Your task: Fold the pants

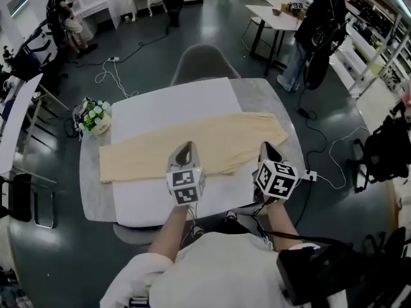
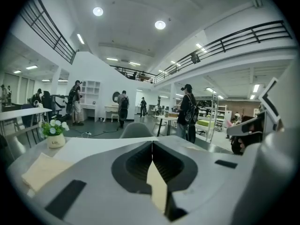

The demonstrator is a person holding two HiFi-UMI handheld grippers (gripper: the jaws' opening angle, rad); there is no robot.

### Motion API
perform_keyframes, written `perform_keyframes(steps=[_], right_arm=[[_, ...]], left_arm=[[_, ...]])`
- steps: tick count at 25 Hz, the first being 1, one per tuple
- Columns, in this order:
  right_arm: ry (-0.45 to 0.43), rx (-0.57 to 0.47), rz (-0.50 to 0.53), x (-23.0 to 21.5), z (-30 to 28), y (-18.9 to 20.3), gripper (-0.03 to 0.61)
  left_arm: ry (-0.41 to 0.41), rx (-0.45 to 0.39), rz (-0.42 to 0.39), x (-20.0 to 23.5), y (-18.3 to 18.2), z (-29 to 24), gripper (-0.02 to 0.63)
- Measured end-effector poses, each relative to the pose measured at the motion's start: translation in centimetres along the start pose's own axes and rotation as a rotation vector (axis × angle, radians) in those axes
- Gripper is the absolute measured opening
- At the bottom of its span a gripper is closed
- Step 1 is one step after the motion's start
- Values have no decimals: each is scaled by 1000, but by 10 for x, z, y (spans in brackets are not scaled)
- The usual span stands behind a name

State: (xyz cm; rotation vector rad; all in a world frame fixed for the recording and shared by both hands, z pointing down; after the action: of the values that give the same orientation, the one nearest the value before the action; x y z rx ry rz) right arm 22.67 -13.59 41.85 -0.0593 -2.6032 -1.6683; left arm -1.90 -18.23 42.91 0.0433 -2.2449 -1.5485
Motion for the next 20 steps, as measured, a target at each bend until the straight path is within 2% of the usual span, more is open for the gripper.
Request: perform_keyframes(steps=[4, 8, 10, 16, 20], right_arm=[[111, 24, -46, -51, 19, 20, -8], [205, 48, -92, -102, 36, 38, -8], [246, 60, -114, -126, 44, 47, -8], [320, 101, -164, -182, 48, 78, -8], [319, 133, -169, -219, 28, 100, -8]], left_arm=[[106, 60, -18, -52, 16, -26, 9], [207, 84, -73, -106, 34, -53, 9], [250, 127, -86, -134, 45, -63, 9], [331, 212, -124, -194, 81, -97, 9], [336, 265, -142, -223, 111, -129, 9]])
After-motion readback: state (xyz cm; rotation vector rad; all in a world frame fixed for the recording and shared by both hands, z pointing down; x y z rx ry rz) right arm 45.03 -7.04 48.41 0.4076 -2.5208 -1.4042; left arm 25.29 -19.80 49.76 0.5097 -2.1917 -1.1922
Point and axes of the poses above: the fingertips, and each gripper's own axes: z backward along the fingers, x to its left, y out of its underside, the point moved 2 cm from there along z, backward along the fingers, and after that the axes turned 14 degrees about z, right-handed, at the moved point
